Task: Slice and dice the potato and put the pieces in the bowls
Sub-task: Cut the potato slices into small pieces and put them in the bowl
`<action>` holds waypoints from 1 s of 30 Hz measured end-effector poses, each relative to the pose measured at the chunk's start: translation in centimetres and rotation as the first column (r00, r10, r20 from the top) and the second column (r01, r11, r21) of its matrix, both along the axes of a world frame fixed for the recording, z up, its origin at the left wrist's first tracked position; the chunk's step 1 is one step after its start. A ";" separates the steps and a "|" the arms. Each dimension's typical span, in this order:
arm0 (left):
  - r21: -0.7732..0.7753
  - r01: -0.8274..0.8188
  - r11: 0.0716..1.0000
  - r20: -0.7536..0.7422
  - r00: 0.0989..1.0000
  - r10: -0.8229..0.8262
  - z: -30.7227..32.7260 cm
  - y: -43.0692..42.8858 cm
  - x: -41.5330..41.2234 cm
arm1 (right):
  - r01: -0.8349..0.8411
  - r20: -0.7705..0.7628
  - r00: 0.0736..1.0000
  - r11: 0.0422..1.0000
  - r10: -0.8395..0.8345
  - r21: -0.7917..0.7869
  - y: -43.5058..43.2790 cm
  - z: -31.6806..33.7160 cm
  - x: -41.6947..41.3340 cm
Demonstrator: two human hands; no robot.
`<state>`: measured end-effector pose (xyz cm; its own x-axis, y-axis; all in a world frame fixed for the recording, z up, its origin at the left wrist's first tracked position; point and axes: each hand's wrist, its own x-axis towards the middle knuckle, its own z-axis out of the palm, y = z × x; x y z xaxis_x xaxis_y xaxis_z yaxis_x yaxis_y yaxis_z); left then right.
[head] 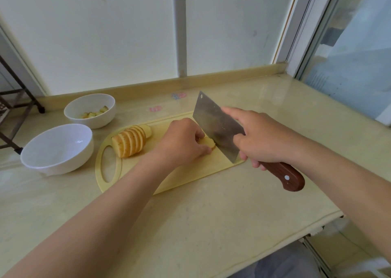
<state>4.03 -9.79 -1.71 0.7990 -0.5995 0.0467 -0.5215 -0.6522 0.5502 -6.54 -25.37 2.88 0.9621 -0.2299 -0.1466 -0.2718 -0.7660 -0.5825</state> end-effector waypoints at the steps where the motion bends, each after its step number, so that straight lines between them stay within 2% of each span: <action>1: 0.008 0.008 1.000 0.004 1.000 -0.008 0.0 0.0 0.0 | 0.005 0.000 1.000 1.000 -0.005 -0.005 0.0 0.1 0.0; 4: 0.017 0.043 0.999 0.048 0.998 -0.044 0.1 0.2 0.4 | 0.031 0.021 0.999 0.999 -0.031 -0.014 -0.2 0.4 -0.2; 9: 0.001 0.254 0.967 0.137 0.958 -0.252 -0.2 1.1 1.0 | 0.036 0.038 0.999 0.999 -0.036 -0.023 0.1 0.9 -0.9; 12: -0.007 0.327 0.945 0.195 0.927 -0.319 -0.9 1.6 1.3 | 0.022 0.017 1.000 0.999 -0.022 -0.025 0.7 0.9 -1.1; 24: -0.043 0.378 0.925 0.278 0.894 -0.352 -1.2 1.6 1.5 | -0.005 -0.053 0.999 1.000 0.003 -0.028 1.3 1.2 -2.0; 30: -0.052 0.380 0.924 0.302 0.888 -0.348 -1.4 1.6 1.5 | 0.021 -0.038 0.999 0.996 -0.024 -0.092 3.2 0.6 0.4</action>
<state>5.52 -8.22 -3.10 0.4694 -0.8242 0.3169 -0.8542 -0.3328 0.3996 -6.17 -22.13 3.49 0.9506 -0.2654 -0.1610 -0.3104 -0.8091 -0.4989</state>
